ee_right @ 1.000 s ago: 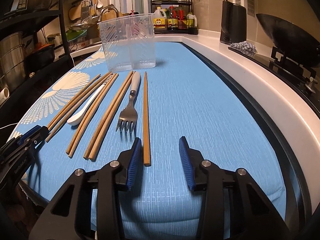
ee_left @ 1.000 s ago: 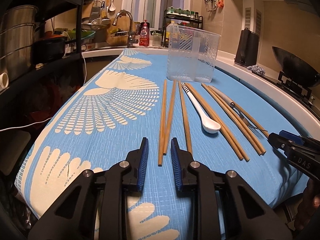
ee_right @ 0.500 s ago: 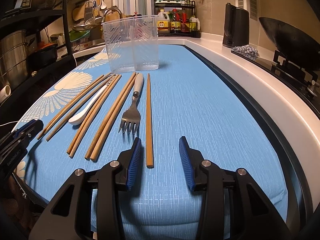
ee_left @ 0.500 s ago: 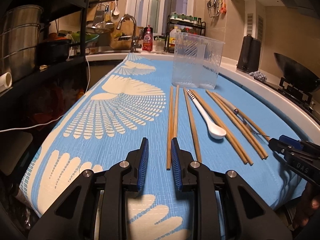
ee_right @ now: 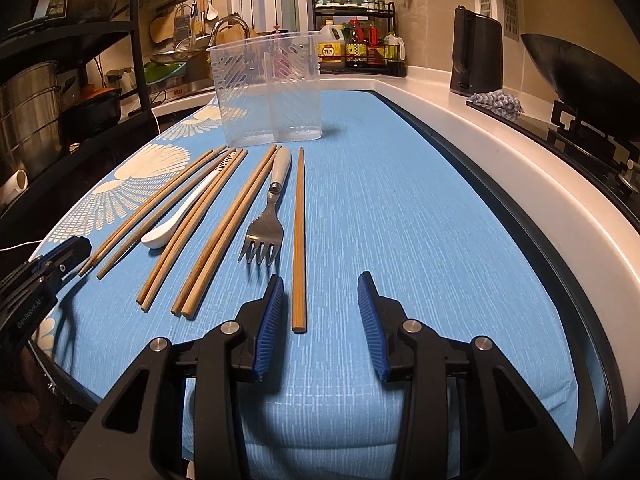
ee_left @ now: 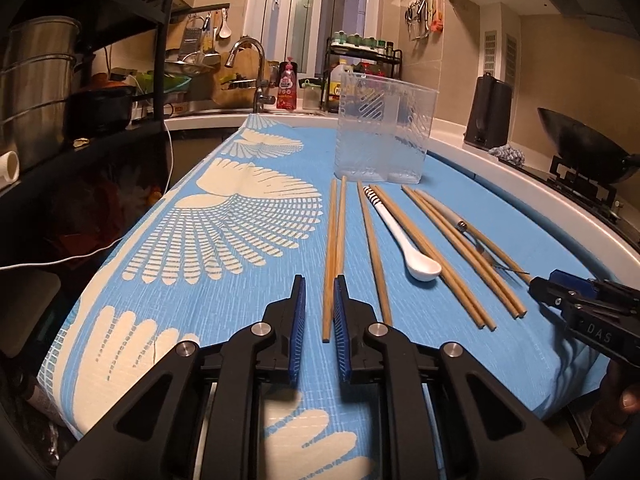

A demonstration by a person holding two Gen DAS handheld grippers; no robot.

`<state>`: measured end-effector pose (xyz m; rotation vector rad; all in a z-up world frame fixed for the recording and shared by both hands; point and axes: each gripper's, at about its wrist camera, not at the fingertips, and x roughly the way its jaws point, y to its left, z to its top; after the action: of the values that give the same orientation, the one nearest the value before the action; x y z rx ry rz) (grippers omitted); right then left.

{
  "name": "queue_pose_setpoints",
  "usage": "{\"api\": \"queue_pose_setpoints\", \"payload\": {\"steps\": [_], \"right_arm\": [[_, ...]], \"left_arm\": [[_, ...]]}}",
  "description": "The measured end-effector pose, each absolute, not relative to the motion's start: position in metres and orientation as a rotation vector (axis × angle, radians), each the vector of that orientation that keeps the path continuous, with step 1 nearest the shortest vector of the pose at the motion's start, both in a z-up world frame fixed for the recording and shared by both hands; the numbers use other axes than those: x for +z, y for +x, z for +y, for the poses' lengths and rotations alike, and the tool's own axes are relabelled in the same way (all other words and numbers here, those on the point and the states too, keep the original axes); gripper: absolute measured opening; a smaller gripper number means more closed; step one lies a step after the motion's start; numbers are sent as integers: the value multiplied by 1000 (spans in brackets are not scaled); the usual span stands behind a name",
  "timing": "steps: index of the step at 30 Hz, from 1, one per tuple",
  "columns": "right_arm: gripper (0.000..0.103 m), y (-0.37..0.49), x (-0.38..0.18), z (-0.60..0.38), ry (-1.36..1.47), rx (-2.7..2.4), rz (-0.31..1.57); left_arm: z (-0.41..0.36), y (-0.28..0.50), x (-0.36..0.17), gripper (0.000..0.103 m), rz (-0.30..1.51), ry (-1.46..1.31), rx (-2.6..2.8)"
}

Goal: Organize utensils
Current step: 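Lower the left tool onto a wooden chopstick and close while the right tool grasps another chopstick, then lift both held chopsticks and carry them over the clear plastic container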

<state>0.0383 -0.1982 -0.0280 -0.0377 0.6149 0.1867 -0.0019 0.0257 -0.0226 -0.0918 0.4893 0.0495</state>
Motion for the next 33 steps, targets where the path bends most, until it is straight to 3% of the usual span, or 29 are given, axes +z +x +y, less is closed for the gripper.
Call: {"api": "queue_pose_setpoints", "payload": {"steps": [11, 20, 25, 33], "right_arm": [[37, 39, -28, -199, -43, 191, 622], [24, 42, -28, -200, -45, 197, 627], [7, 42, -27, -195, -56, 207, 627], [7, 43, -27, -209, -39, 114, 619]], "left_arm": [[15, 0, -27, 15, 496, -11, 66], [23, 2, -30, 13, 508, -21, 84], [18, 2, -30, 10, 497, 10, 75], [24, -2, -31, 5, 482, -2, 80]]}}
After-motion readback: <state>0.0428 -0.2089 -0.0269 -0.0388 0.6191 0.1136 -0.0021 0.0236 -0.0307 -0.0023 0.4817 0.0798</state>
